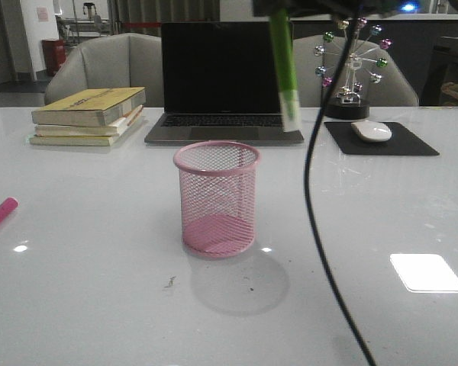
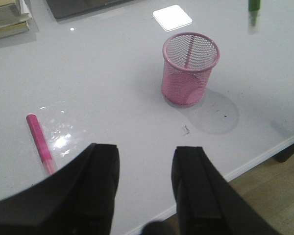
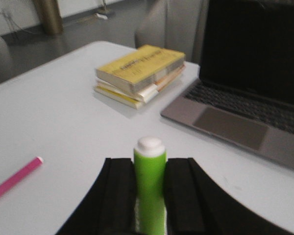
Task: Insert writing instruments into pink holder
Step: 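Lift the green highlighter and carry it over the pink holder, then lower the green highlighter into the holder and open the right gripper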
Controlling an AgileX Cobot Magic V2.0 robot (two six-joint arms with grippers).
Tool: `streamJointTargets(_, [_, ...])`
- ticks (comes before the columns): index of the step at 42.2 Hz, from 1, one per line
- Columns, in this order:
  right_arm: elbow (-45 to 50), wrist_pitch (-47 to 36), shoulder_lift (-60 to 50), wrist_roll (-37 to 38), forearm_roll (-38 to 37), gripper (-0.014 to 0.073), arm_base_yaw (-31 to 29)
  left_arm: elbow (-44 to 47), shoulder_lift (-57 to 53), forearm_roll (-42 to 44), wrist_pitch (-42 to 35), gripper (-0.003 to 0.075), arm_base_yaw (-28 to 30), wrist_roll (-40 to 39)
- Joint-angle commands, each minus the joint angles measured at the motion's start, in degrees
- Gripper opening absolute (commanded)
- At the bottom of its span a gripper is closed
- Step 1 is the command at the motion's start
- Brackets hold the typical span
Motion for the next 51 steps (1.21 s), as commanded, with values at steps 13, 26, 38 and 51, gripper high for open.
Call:
streamJointTargets(13, [-1.3,-25.8,14.2,-0.2,-1.7,0.0205,2.3,-1.7,0.4,-0.4,-4.4,0.0328,-0.4,-0.6])
streamJointTargets(26, [-1.3,-21.6,19.6,-0.2,-1.7,0.0412,2.3,-1.7,0.4,-0.4,-4.4,0.0328,-0.4,-0.6])
streamJointTargets(38, [-1.3,-10.4,8.5,-0.2,-1.7,0.0489,2.3,-1.7,0.4,-0.4,-4.4,0.0328,-0.4,-0.6])
streamJointTargets(51, [-1.3,31.4,-18.7,-0.2,-1.7,0.0489,2.2,-1.7,0.4,0.9,-4.4,0.0329,-0.4,-0.6])
